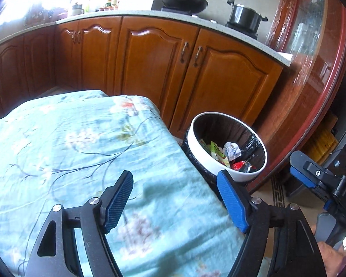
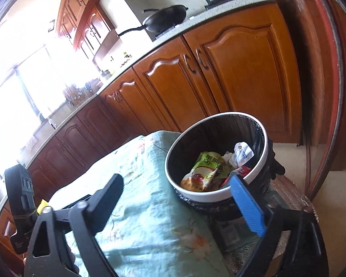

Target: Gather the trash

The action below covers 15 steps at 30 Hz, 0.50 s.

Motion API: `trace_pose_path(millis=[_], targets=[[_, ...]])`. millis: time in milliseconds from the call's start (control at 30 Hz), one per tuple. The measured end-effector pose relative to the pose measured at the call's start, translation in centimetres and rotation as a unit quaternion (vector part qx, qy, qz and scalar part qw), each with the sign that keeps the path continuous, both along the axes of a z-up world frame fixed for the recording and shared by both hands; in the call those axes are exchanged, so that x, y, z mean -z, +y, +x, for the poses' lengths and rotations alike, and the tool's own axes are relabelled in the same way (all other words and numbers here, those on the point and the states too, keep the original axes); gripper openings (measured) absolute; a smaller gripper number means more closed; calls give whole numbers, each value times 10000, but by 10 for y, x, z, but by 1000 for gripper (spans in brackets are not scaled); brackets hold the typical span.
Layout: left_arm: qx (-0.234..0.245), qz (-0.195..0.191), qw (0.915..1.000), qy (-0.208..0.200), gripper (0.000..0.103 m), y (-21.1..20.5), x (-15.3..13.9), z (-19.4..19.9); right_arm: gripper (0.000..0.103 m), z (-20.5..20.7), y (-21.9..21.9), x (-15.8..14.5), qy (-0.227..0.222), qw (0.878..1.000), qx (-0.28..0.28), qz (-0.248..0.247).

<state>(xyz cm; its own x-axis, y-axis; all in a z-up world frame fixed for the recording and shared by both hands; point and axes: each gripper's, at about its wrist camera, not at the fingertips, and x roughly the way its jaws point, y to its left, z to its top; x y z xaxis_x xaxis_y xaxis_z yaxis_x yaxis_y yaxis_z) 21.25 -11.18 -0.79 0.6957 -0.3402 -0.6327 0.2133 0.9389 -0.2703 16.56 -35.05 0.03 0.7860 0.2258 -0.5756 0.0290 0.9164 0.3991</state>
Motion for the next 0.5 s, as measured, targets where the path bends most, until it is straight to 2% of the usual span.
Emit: trace_pose_path(millis=[267, 433, 500], targets=[[-324, 5, 9975, -633, 91, 34, -13, -64, 102, -38, 41, -14, -544, 9964, 118, -641], [-586, 204, 9914, -1154, 102, 43, -14, -105, 103, -60, 60, -31, -953, 9897, 168, -1059], [-728, 292, 9876, -1360, 102, 46, -13, -118, 103, -70, 70, -36, -1144, 9854, 185, -1250]])
